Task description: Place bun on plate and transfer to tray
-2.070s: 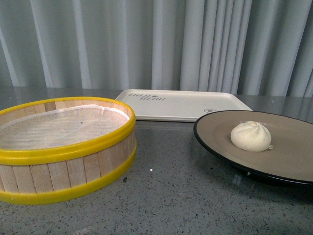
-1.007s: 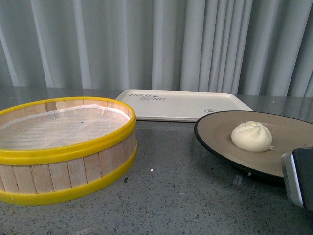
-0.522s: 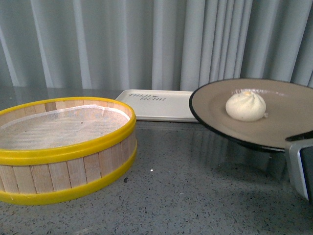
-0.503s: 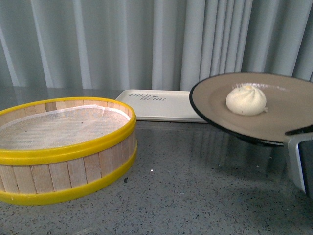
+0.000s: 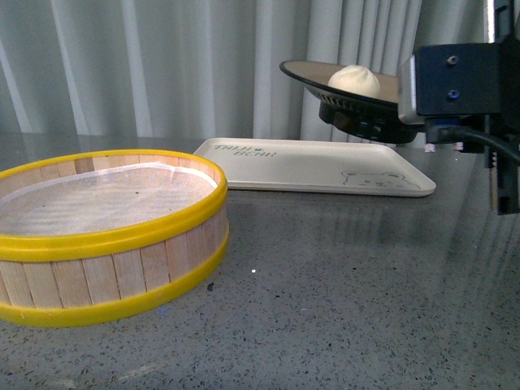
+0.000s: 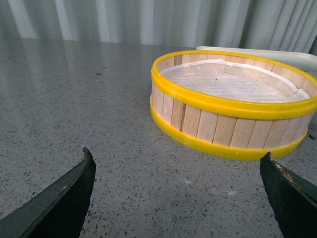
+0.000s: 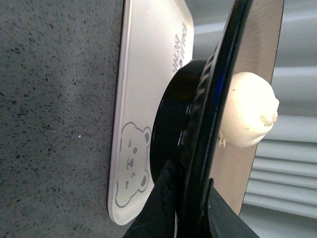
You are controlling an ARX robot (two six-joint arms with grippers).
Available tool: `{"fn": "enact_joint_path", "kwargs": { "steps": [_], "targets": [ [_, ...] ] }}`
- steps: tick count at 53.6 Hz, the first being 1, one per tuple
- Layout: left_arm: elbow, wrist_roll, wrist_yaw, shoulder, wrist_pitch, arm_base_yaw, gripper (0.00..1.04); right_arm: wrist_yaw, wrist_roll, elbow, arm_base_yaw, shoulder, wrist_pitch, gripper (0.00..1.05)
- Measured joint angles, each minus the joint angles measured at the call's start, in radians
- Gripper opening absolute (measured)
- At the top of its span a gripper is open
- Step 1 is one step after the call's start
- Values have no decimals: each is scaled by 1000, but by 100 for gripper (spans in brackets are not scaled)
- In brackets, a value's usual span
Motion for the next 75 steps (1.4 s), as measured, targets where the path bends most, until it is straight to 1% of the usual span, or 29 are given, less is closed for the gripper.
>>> {"fn": "enact_joint_path", "kwargs": {
  "steps": [15, 25, 42, 57, 66, 67, 68, 73, 75],
  "targets": [
    [0, 0, 0, 0, 0, 0, 98, 63, 23, 287, 14, 236, -117, 3],
    [0, 0, 0, 0, 0, 0, 98, 67, 18, 404, 25, 324, -183, 3],
    [0, 0, 0, 0, 0, 0, 98, 67, -14, 549, 28, 466, -248, 3],
    [0, 0, 0, 0, 0, 0, 98, 68, -45, 635, 15, 545, -295, 3],
    [0, 0, 0, 0, 0, 0, 98, 101, -45, 675, 12, 562, -348, 3],
    [0, 0, 0, 0, 0, 0, 98, 103, -47, 678, 12, 562, -355, 3],
    [0, 0, 0, 0, 0, 0, 98, 107, -47, 679, 12, 562, -360, 9],
    [0, 0, 0, 0, 0, 0, 98, 103, -37, 679, 14, 561, -365, 27],
    [0, 0, 0, 0, 0, 0, 98, 101, -31, 677, 16, 560, -365, 32]
  ]
}}
